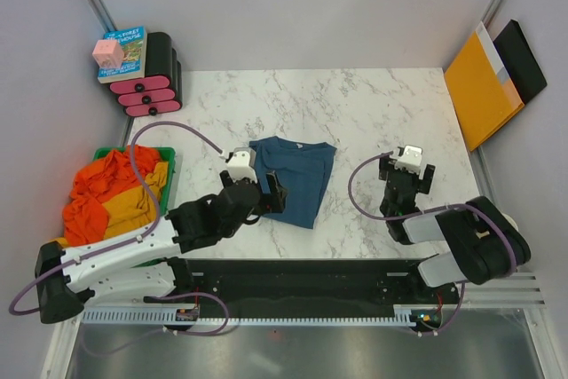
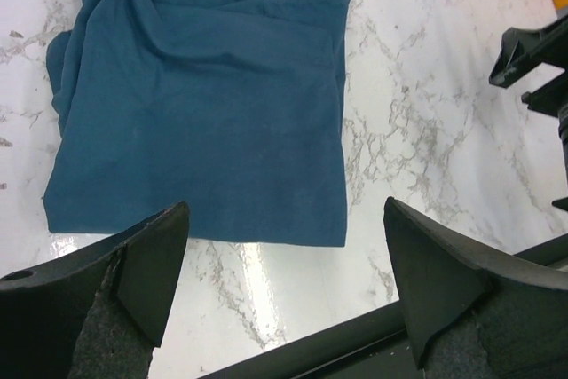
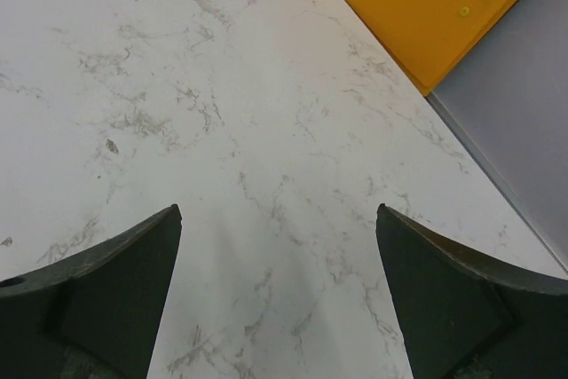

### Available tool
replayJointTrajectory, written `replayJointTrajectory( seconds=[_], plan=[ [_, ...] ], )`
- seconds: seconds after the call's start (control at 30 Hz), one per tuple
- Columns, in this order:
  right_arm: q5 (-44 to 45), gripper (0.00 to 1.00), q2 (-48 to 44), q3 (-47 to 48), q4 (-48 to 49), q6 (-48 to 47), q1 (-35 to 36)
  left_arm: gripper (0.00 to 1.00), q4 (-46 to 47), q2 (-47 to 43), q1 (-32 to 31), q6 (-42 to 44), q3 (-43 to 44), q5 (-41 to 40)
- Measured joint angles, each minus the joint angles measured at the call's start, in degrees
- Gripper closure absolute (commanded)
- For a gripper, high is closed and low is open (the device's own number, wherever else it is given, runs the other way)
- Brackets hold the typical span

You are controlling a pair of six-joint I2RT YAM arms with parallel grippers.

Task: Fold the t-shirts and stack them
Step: Smooth out wrinkles on the folded tshirt

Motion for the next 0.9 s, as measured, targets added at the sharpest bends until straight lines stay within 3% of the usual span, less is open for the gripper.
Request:
replayJointTrajectory(
  seconds=[0.13,0.43,0.6,0.7,0.9],
  plan=[
    [-5.8,0.02,5.7,0.5,3.9,-0.8,-2.3,0.04,-1.2,-0.7,-0.8,0.1,-1.6,0.2],
    [-14.6,0.02,6.0,3.6,3.1,1.1,-7.4,0.04,-1.3,-2.3,-0.9,0.7,-2.7,1.7],
    [-17.0,0.02,5.3,-2.9,10.2,2.4,-8.3,0.04,-1.3,-5.8,-1.0,1.4,-4.4,3.0],
    [-23.9,0.02,9.5,-7.7,12.7,0.0,-8.7,0.04,-1.4,-8.5,-1.0,1.7,-5.9,3.2],
    [-32.2,0.02,9.6,-8.1,12.9,-1.4,-9.7,0.03,-1.4,-8.5,-1.0,3.2,-6.1,3.8]
  ],
)
